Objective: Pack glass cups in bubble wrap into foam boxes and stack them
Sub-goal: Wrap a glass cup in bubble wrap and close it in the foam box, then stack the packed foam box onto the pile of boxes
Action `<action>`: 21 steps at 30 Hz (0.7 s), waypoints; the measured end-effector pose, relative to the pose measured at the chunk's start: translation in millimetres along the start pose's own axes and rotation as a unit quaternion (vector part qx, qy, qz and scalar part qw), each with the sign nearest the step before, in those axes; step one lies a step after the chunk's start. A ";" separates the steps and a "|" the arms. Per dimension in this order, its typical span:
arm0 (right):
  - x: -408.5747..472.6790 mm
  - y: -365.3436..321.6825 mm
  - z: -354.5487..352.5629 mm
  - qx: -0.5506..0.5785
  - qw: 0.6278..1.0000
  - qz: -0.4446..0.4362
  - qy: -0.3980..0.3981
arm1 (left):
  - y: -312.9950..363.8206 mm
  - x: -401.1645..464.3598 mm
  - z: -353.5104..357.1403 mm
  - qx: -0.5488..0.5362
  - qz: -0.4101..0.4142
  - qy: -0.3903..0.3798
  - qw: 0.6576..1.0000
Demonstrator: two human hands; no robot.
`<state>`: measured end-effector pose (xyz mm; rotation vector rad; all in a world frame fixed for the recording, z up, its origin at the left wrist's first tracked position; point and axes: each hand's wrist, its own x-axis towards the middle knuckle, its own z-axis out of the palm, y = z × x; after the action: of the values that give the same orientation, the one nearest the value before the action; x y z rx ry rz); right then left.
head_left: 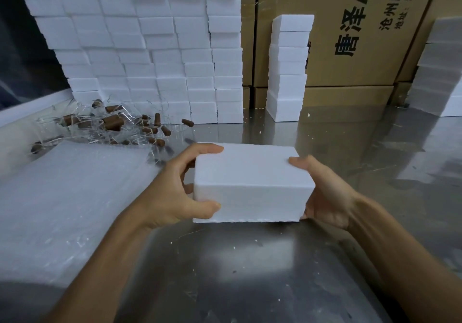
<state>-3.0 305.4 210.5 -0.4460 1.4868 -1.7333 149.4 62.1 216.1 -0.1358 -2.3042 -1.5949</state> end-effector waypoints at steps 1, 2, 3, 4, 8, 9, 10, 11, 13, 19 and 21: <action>0.1 0.1 3.2 0.009 1.000 -0.004 0.021 | 0.1 0.9 2.0 -0.002 0.003 0.006 1.000; 1.1 0.3 6.6 0.024 0.999 -0.007 0.040 | -0.8 2.9 4.3 -0.004 0.008 0.031 0.999; 2.0 0.5 10.7 0.043 0.997 -0.010 0.055 | -2.5 6.5 7.7 -0.009 0.008 0.077 0.997; 3.7 1.3 14.6 0.065 0.996 -0.015 0.066 | -3.7 10.0 12.7 -0.042 -0.010 0.135 0.990; 8.7 8.1 38.7 0.104 0.989 -0.055 0.091 | 0.1 18.5 46.4 -0.390 -0.116 0.211 0.889; 8.7 10.8 45.7 0.095 0.988 -0.065 0.103 | 1.9 20.1 54.0 -0.419 -0.137 0.214 0.872; 8.6 13.6 51.8 0.089 0.987 -0.071 0.112 | 4.4 20.7 58.6 -0.423 -0.156 0.232 0.862; 8.6 16.5 55.8 0.083 0.987 -0.073 0.113 | 6.2 21.3 59.9 -0.417 -0.174 0.259 0.854; 7.5 21.3 61.0 0.052 0.991 -0.077 0.098 | 6.1 21.9 54.8 -0.402 -0.209 0.297 0.840; 5.2 27.9 66.1 -0.294 0.895 -0.301 0.146 | 7.6 19.3 25.8 -0.361 -0.264 0.294 0.845; 3.1 26.6 58.8 -0.498 0.776 -0.371 0.108 | 7.5 18.5 17.5 -0.357 -0.294 0.277 0.842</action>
<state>45.5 264.1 199.5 -1.6006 2.5932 -1.3587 130.3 78.9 223.2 0.8282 -1.2671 -2.3239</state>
